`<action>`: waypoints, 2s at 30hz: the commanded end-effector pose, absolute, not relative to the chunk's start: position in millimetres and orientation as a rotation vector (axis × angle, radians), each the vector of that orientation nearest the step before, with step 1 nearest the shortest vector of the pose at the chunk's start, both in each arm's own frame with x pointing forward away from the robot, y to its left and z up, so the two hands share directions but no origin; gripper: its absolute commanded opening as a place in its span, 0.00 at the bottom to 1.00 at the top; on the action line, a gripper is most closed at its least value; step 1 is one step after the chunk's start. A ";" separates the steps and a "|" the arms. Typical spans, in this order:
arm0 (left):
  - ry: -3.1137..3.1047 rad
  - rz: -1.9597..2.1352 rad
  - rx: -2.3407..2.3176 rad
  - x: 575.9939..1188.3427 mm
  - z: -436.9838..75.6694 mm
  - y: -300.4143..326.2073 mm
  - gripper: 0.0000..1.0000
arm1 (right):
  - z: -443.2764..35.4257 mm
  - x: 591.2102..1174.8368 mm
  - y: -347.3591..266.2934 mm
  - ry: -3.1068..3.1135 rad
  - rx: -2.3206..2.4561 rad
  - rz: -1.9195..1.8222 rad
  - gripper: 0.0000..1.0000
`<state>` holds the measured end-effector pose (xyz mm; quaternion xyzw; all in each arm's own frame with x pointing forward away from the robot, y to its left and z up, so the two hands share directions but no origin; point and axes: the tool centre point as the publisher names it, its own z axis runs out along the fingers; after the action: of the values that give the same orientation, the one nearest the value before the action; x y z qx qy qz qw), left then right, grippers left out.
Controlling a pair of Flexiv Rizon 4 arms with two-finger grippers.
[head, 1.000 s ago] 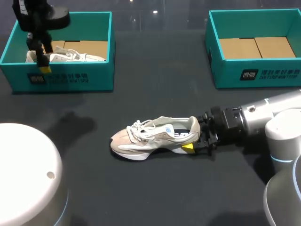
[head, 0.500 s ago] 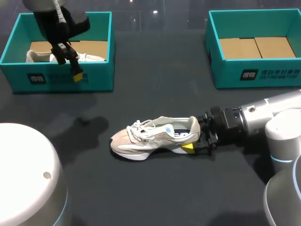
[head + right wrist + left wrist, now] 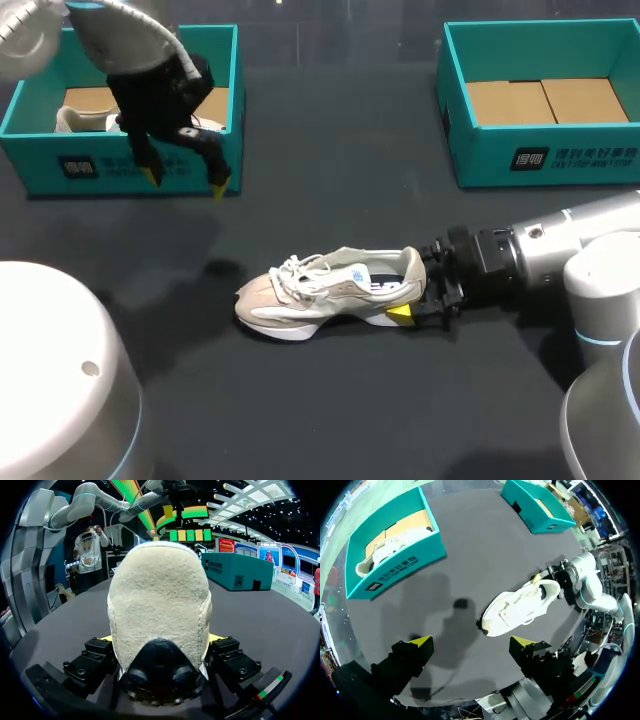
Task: Take the shoe out of the shoebox, open the shoe tongue, remove and reinsert the insole, then place the shoe into the shoebox
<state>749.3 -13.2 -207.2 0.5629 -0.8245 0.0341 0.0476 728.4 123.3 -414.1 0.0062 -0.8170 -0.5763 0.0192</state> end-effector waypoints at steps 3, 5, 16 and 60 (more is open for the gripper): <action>-2.000 0.070 2.421 737.0 -218.4 -46.2 1.00 | -416.5 727.2 126.7 -2.538 0.019 -1.784 0.00; -2.000 0.070 2.421 737.0 -218.4 -46.2 1.00 | -416.5 727.2 126.7 -2.538 0.019 -1.784 0.00; -1.935 -0.040 2.394 740.4 -232.7 -80.7 1.00 | -416.5 727.2 126.7 -2.538 0.019 -1.784 0.00; -2.136 -0.345 2.314 711.8 -302.0 -211.6 1.00 | -416.5 727.2 126.7 -2.538 0.019 -1.784 0.00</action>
<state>710.3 -194.6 -292.0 0.7334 -0.6748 -0.0815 0.0096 728.4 123.4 -414.1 0.0064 -0.8167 -0.5767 0.0191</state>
